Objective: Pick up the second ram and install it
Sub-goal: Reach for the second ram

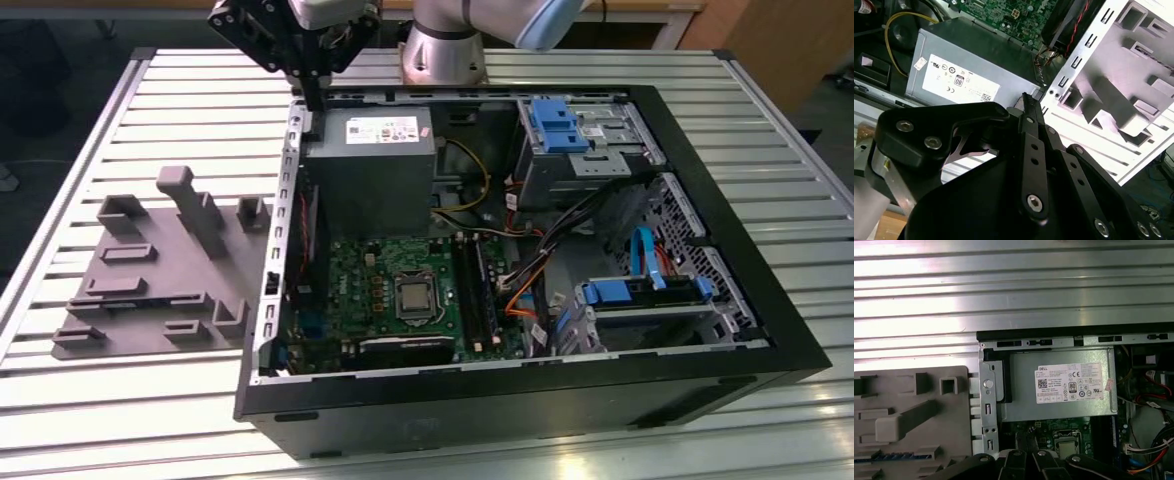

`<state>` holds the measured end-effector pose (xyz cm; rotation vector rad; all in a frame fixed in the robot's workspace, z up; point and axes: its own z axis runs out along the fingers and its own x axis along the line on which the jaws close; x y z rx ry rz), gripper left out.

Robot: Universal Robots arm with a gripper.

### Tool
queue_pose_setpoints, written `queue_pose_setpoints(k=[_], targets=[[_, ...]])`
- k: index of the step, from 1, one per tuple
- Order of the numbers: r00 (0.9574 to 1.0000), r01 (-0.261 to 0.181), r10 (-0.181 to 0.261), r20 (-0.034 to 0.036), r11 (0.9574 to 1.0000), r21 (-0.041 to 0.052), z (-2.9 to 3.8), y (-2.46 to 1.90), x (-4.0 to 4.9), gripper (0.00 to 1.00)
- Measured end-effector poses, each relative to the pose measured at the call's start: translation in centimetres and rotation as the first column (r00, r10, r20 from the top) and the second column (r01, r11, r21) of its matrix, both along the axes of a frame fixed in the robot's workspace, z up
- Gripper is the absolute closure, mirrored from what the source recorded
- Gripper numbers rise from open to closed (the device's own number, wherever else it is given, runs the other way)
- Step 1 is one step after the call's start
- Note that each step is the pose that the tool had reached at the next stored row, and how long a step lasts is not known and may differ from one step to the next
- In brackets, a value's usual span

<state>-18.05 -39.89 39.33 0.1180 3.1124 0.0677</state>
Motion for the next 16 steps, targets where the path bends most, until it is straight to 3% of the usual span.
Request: queue_pose_setpoints(k=[16], targets=[[1.0000,0.000,0.000,-0.0001,1.0000,0.0000,0.00,0.00,-0.99,0.89]])
